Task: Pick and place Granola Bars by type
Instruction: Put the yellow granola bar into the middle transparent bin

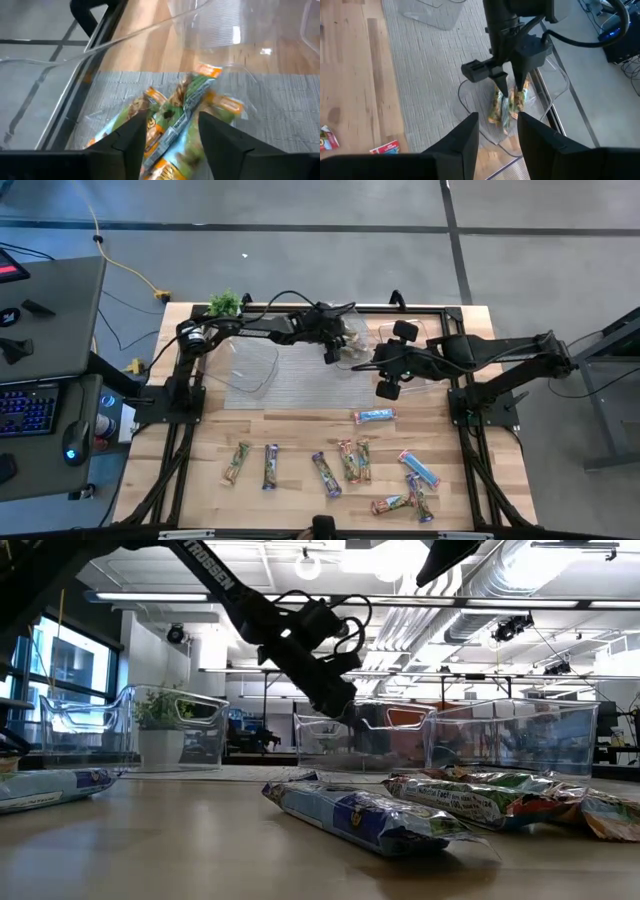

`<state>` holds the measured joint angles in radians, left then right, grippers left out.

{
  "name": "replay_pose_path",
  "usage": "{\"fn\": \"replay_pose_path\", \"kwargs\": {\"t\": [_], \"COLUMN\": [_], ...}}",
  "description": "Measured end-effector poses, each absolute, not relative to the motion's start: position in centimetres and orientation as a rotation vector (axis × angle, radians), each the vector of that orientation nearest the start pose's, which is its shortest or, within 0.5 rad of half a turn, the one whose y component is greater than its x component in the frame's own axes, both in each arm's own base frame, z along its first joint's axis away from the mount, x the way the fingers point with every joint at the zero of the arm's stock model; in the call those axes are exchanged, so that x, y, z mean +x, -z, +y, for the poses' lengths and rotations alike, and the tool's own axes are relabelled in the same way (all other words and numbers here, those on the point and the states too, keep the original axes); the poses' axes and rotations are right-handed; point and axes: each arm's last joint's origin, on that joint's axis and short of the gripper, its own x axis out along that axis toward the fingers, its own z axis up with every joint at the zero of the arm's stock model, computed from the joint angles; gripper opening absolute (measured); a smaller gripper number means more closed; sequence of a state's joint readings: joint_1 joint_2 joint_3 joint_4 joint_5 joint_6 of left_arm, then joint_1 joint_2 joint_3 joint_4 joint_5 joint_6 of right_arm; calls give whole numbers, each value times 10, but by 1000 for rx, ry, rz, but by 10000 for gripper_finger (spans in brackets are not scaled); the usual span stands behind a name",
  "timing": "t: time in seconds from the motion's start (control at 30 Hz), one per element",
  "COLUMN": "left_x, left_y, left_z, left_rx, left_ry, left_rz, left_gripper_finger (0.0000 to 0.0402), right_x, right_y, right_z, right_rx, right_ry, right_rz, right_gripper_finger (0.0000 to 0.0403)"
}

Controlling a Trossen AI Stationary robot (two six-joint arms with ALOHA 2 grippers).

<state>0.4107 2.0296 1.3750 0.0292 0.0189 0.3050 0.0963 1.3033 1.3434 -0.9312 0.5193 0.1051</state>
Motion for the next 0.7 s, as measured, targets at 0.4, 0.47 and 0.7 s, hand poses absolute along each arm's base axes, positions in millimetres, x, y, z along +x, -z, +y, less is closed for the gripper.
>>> {"fn": "replay_pose_path", "kwargs": {"t": [0.4, 0.47, 0.7], "left_x": [400, 391, 339], "left_y": [-243, -259, -300], "left_z": [150, 141, 102], "left_rx": [232, 252, 246], "left_ry": [-276, -254, -200], "left_rz": [566, 585, 808], "left_gripper_finger": [225, 225, 225], "right_x": [252, 252, 253], "right_y": [-356, -356, -356], "right_z": [10, 10, 10], "right_rx": [-163, -159, -140], "right_ry": [430, 430, 436], "right_rz": [820, 819, 814], "right_gripper_finger": [118, 118, 118]}}
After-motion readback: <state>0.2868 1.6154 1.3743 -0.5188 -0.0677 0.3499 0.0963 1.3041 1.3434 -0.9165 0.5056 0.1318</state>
